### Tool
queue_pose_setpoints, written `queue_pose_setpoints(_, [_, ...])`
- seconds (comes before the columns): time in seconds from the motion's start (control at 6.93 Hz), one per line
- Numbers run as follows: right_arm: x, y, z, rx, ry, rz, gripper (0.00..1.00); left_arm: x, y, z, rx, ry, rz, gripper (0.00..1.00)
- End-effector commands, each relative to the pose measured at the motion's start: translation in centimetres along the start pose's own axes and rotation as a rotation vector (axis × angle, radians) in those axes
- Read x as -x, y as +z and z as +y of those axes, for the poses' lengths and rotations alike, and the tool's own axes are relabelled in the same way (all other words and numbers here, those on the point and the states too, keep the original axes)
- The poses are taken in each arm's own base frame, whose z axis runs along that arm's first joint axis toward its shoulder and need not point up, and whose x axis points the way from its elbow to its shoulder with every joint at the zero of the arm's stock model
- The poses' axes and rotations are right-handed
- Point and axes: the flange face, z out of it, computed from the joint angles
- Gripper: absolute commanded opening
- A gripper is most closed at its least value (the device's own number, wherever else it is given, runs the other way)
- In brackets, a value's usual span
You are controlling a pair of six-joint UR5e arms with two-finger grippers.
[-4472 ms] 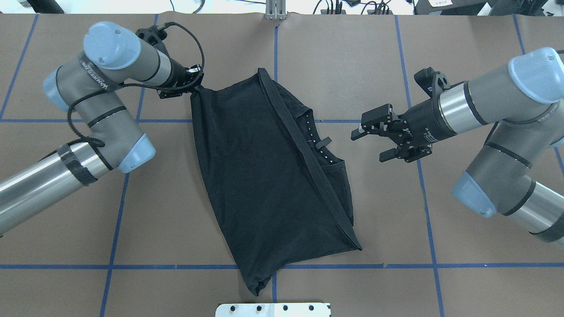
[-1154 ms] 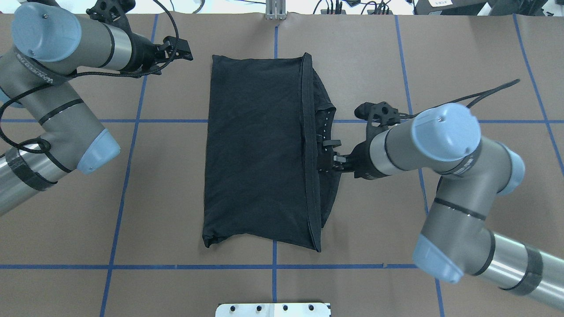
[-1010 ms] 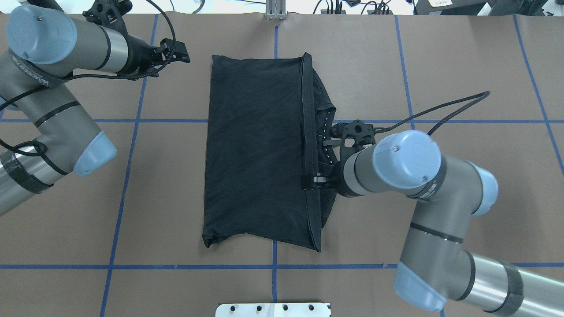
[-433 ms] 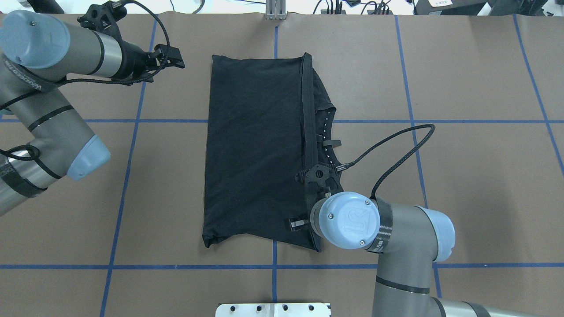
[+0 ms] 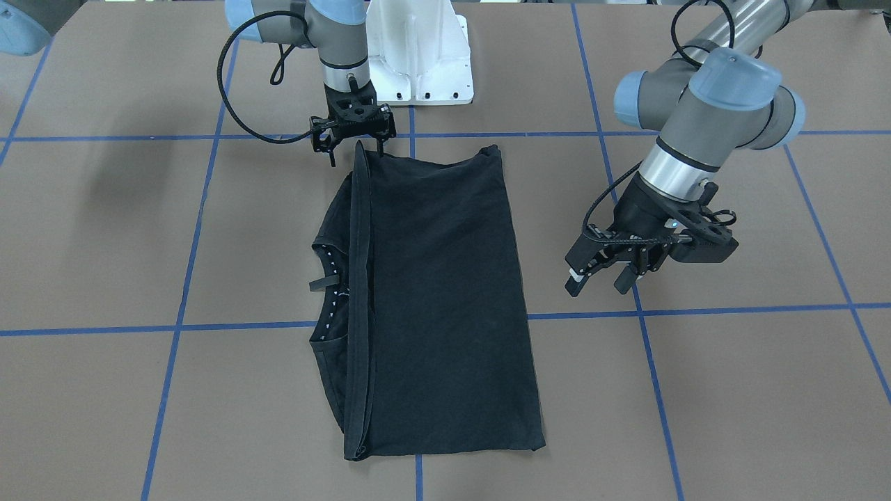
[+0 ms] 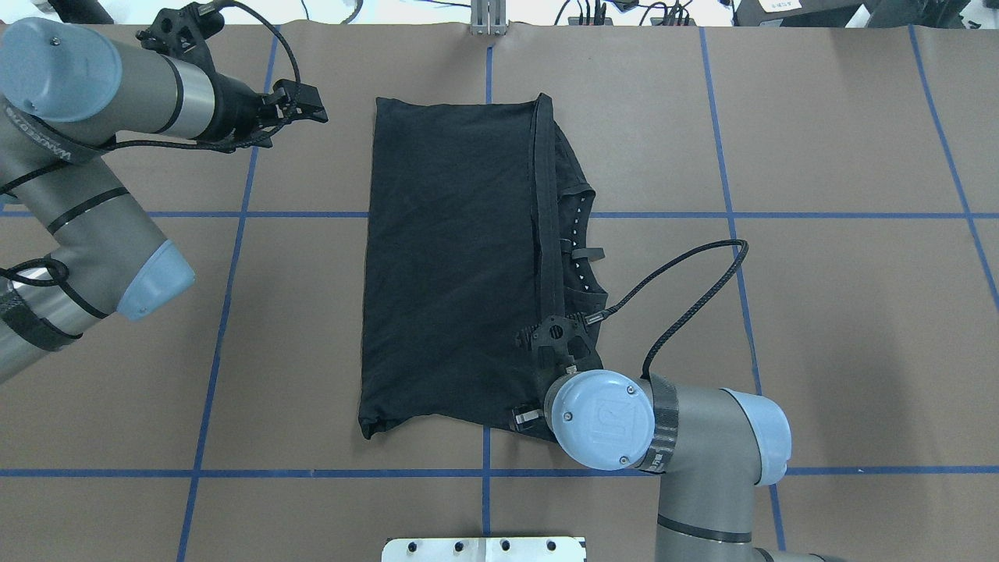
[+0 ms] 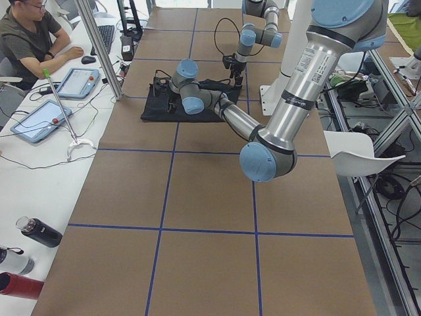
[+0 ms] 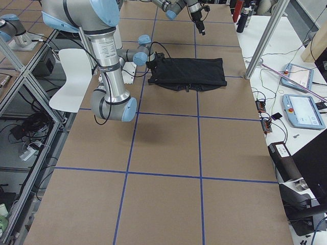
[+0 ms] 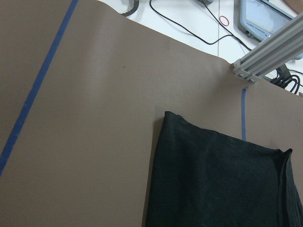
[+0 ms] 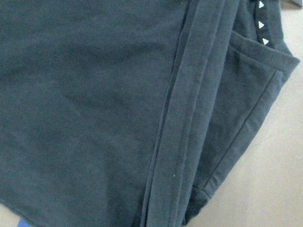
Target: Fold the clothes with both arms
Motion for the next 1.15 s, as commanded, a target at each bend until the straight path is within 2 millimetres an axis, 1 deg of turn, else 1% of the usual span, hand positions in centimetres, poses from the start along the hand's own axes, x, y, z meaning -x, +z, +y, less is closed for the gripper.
queue_pose_setpoints(0.0, [-0.2,0.8,0.8,0.025,-0.021,0.029,0.99,-0.1,-0.1,0.0,0.001,-0.001,0.003,1.00])
queue_pose_setpoints(0.29, [-0.2,1.7,1.0,0.035,-0.035,0.043,0.99,-0.2,-0.1,0.0,0.001,-0.001,0.004,1.00])
queue_pose_setpoints(0.58, [-0.3,1.7,1.0,0.051,-0.032,0.037,0.99,-0.4,-0.3,0.2,0.001,0.001,0.009,1.00])
queue_pose_setpoints(0.87, [-1.1,1.6,0.2,0.070,-0.034,0.030,0.99,-0.5,-0.4,0.2,0.001,0.001,0.011,1.00])
queue_pose_setpoints(1.01, [-1.6,1.8,0.1,0.071,-0.031,0.036,0.99,-0.7,-0.4,0.2,0.002,0.001,0.014,1.00])
